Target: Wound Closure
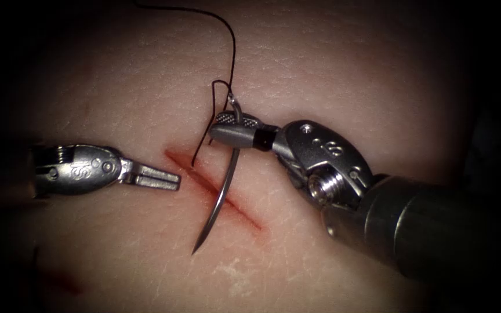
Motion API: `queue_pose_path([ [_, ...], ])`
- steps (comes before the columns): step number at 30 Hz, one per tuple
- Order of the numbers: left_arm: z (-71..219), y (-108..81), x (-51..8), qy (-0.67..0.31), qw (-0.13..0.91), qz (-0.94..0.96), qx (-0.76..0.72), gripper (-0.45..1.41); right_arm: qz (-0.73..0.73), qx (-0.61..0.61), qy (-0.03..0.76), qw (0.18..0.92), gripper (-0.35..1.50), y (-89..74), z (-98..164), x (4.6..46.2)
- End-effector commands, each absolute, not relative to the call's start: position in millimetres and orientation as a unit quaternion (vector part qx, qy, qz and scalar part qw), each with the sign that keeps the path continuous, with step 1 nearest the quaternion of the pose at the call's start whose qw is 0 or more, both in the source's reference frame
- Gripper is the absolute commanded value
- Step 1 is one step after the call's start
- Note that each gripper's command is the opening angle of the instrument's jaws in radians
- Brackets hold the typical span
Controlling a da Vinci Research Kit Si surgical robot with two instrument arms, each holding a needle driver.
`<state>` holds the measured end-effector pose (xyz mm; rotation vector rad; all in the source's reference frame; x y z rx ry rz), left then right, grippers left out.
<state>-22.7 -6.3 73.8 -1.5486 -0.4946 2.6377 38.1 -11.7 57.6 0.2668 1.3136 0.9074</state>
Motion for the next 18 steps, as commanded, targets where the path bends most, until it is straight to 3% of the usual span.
queue_pose_path([
  [1, 74.9, -6.8, -23.5, -0.165, 0.022, 0.853, -0.495, -0.45, 0.401, 0.113, 0.589, 0.692, -0.35, -12.5, 58.5, 38.9],
  [18, 78.2, -6.4, -26.1, -0.211, 0.004, 0.882, -0.421, -0.45, 0.357, -0.012, 0.598, 0.717, -0.35, -13.5, 58.4, 39.1],
])
